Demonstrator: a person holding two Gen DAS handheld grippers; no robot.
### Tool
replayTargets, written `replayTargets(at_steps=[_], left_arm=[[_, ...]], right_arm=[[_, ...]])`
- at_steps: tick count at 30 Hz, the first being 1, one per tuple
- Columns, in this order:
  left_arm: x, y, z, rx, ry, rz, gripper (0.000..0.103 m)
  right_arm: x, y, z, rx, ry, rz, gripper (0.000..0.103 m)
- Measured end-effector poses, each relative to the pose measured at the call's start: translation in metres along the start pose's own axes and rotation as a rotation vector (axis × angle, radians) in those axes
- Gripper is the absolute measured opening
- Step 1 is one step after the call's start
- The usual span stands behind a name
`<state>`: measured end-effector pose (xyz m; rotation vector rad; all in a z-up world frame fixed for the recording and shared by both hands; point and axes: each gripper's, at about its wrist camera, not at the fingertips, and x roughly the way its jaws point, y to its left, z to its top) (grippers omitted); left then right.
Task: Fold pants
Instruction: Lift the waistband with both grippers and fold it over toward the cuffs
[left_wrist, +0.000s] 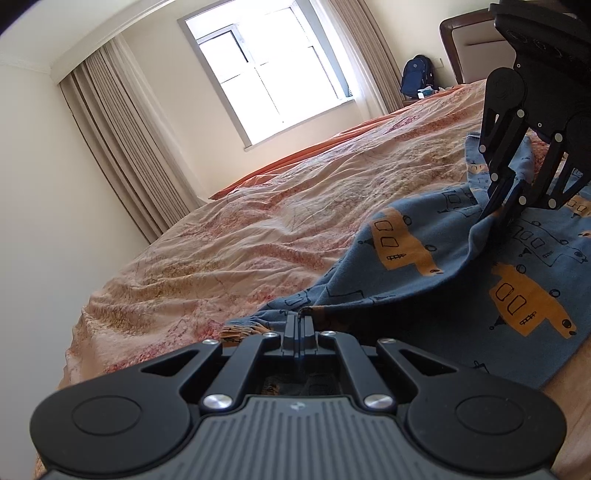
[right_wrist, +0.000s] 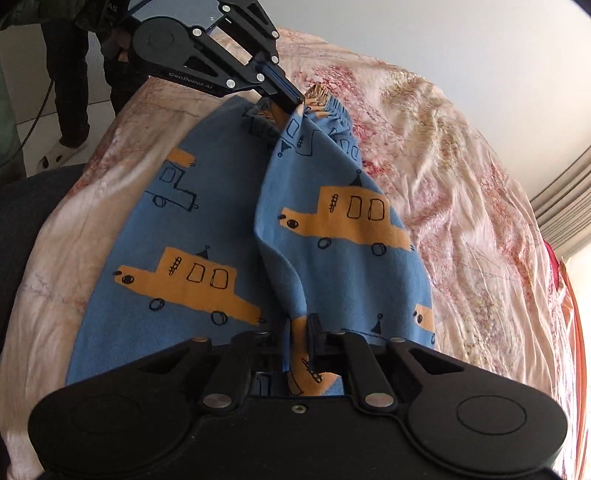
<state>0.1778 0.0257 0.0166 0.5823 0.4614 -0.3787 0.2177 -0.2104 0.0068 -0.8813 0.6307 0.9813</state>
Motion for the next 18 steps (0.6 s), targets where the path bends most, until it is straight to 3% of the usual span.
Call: replayTargets(at_steps=[2, 5, 8, 12, 18], left_arm=[[-0.004, -0.001, 0.0, 0.006, -0.011, -0.003, 0.0], [-0.011, -0.003, 0.0, 0.027, -0.031, -0.01, 0.0], [-0.022, -0.007, -0.004, 0.069, -0.058, -0.019, 0.0], [-0.03, -0.013, -0.02, 0.112, -0.059, -0.052, 0.0], [-0.022, -0.021, -0.045, 0.117, -0.013, -0.071, 0.0]], right_arm=[[-0.012, 0.006, -0.005, 0.014, -0.005, -0.045, 0.002], [-0.032, 0.021, -0.007, 0.047, -0.029, -0.122, 0.001], [-0.051, 0.052, 0.002, 0.071, -0.042, -0.231, 0.001], [-0.058, 0.101, 0.01, 0.113, -0.029, -0.312, 0.001], [-0.029, 0.13, 0.004, 0.267, -0.027, -0.325, 0.001]])
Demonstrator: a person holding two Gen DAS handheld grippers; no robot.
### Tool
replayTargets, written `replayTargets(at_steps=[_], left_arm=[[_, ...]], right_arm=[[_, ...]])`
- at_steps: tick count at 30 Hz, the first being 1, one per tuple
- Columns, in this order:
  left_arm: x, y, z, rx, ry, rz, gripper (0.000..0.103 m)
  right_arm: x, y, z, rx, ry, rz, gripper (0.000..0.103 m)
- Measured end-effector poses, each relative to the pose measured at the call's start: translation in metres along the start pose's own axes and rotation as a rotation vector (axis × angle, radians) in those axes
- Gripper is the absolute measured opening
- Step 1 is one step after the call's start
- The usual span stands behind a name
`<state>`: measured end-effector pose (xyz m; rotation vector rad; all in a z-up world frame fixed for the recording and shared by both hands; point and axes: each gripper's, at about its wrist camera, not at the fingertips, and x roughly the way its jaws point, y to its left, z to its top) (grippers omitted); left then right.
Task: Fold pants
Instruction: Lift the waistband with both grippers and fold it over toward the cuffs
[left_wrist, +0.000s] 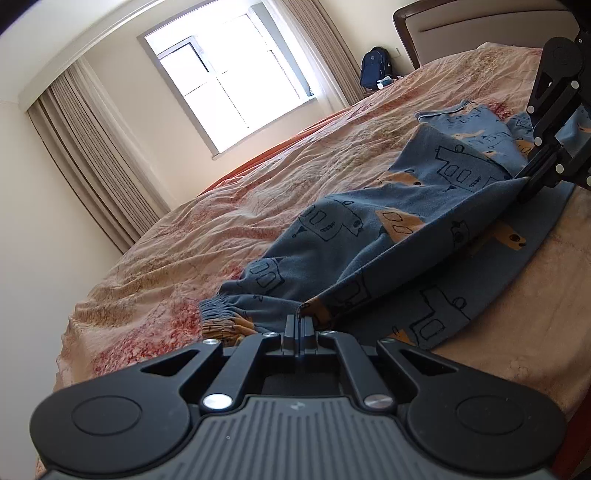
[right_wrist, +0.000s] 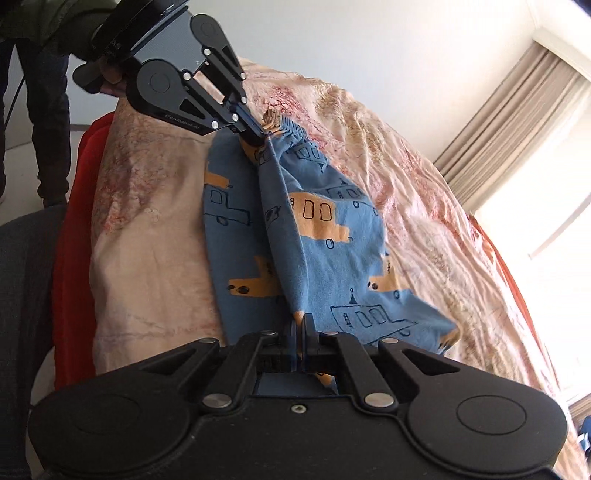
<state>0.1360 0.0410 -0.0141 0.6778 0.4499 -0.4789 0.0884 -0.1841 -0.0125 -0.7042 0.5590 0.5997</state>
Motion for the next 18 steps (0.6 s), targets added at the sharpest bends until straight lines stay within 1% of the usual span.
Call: replayTargets(at_steps=[4, 9, 18], left_arm=[[-0.01, 0.003, -0.001, -0.009, -0.015, -0.002, 0.0], [-0.008, 0.002, -0.005, -0.017, 0.013, -0.002, 0.0], [-0.016, 0.003, -0.009, -0.013, 0.026, 0.008, 0.0]], right_arm=[[-0.005, 0.0, 0.002, 0.044, -0.009, -0.012, 0.001], [-0.004, -0.003, 0.001, 0.089, 0.002, 0.01, 0.001], [-0.007, -0.002, 0.001, 0.104, 0.002, 0.008, 0.001]])
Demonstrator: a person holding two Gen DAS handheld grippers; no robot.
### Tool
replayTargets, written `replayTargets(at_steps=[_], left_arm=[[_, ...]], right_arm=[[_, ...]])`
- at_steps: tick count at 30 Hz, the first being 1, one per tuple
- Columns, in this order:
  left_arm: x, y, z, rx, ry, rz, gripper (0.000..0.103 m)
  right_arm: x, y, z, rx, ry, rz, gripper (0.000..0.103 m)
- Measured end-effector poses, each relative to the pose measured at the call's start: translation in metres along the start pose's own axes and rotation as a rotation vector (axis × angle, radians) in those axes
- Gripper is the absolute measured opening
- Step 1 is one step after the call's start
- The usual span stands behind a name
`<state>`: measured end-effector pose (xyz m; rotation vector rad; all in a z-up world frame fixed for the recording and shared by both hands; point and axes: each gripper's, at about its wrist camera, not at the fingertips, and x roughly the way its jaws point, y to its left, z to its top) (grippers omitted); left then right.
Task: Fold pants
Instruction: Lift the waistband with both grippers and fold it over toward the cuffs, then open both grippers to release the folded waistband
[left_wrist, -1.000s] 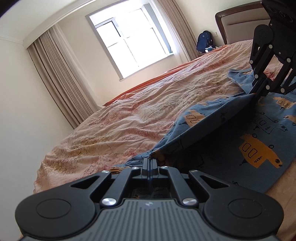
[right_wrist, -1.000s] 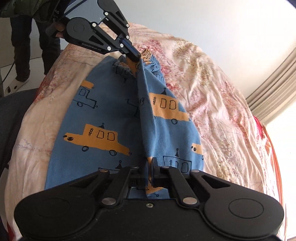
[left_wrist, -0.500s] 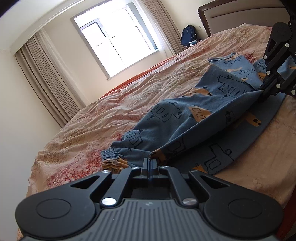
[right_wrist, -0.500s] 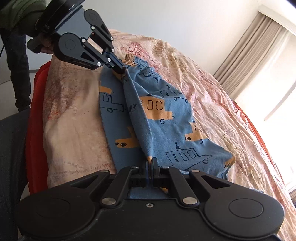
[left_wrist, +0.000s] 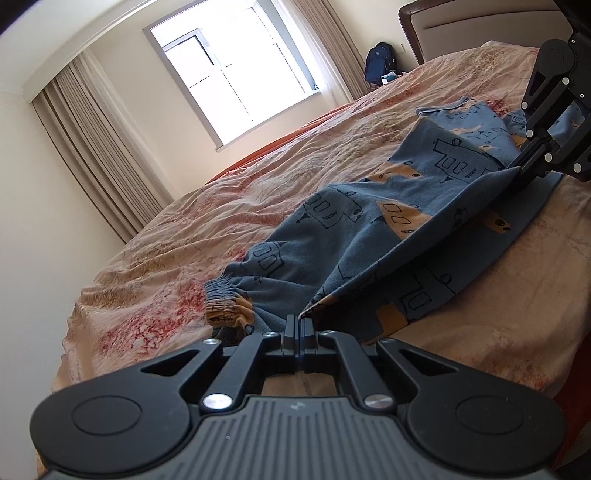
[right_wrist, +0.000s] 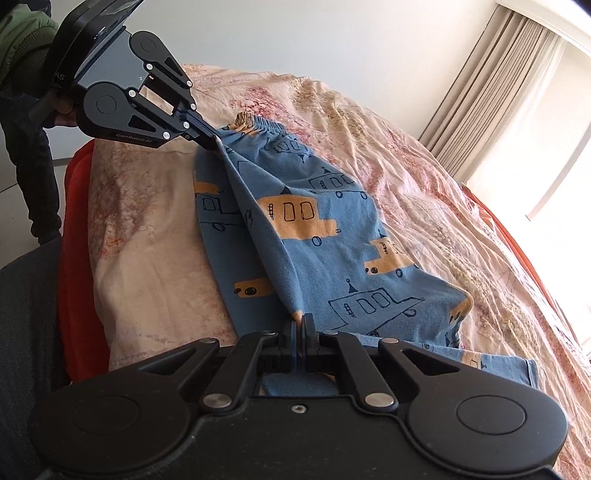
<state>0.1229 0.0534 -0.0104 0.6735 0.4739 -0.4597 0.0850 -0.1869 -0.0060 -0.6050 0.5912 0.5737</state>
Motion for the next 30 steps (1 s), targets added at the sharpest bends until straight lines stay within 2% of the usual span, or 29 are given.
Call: replayTargets(at_steps=[22, 25, 27, 28, 30], left_arm=[[0.008, -0.002, -0.002, -0.02, 0.048, -0.02, 0.0], [0.009, -0.001, 0.0, -0.034, 0.061, -0.032, 0.001], [0.01, 0.003, 0.0, -0.056, 0.069, -0.044, 0.005], [0.01, 0.004, 0.001, -0.068, 0.073, -0.051, 0.006], [0.008, 0.009, 0.002, -0.102, 0.079, -0.064, 0.009]], right_arm=[[0.006, -0.004, -0.003, 0.032, 0.0, 0.034, 0.003], [0.005, -0.006, -0.004, 0.051, -0.008, 0.043, 0.008], [0.004, -0.007, -0.005, 0.063, -0.016, 0.049, 0.011], [0.004, -0.008, -0.006, 0.069, -0.02, 0.053, 0.015], [0.002, -0.01, -0.007, 0.085, -0.031, 0.056, 0.03]])
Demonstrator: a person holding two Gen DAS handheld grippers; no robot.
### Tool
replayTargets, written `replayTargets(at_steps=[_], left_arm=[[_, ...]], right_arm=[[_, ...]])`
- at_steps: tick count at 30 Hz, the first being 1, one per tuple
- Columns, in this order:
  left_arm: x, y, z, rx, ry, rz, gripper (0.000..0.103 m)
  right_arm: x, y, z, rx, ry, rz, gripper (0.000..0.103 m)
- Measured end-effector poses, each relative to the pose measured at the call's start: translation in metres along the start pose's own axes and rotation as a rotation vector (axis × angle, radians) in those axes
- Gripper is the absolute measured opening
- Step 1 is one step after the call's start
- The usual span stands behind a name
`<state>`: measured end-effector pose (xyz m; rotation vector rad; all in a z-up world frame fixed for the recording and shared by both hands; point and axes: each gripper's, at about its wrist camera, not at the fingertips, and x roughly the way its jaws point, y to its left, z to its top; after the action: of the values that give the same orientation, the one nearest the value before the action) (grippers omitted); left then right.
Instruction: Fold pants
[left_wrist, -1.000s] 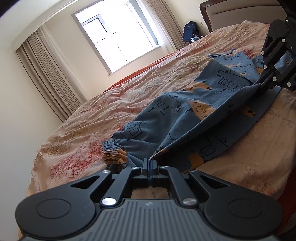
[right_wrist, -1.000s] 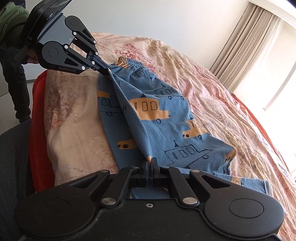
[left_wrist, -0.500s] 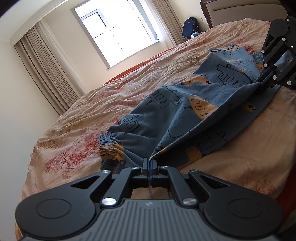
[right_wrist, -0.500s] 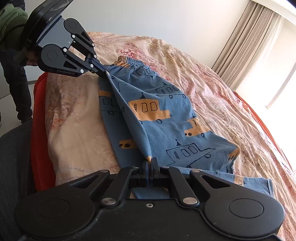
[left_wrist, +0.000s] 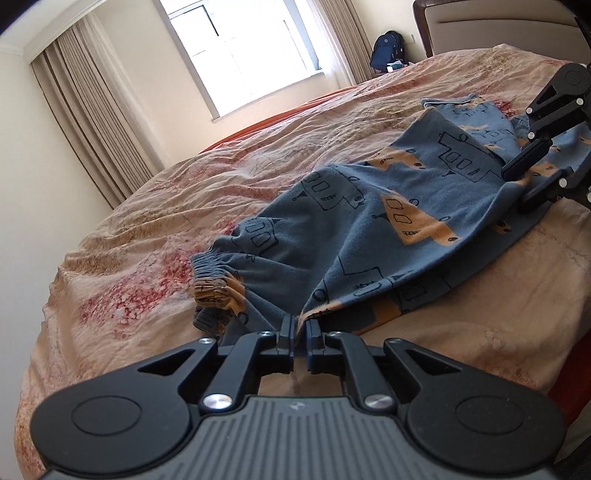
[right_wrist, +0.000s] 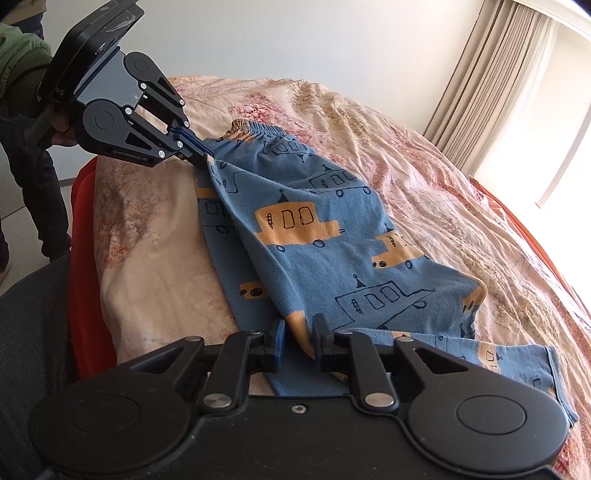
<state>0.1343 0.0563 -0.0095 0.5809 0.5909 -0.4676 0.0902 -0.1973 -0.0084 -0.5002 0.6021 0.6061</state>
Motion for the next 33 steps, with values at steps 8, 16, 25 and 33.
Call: replayTargets(at_steps=[8, 16, 25, 33], left_arm=[[-0.011, 0.006, 0.013, -0.187, -0.017, -0.041, 0.084], [-0.006, -0.033, 0.062, -0.301, -0.117, -0.086, 0.102], [0.025, -0.111, 0.127, -0.35, -0.172, -0.18, 0.102], [0.046, -0.169, 0.162, -0.337, -0.193, -0.281, 0.102]], right_arm=[[-0.025, -0.018, -0.016, 0.152, -0.091, -0.034, 0.09], [-0.065, -0.05, -0.059, 0.375, -0.129, -0.232, 0.102], [-0.124, -0.105, -0.139, 0.527, -0.037, -0.512, 0.102], [-0.123, -0.18, -0.16, 0.493, 0.006, -0.477, 0.102]])
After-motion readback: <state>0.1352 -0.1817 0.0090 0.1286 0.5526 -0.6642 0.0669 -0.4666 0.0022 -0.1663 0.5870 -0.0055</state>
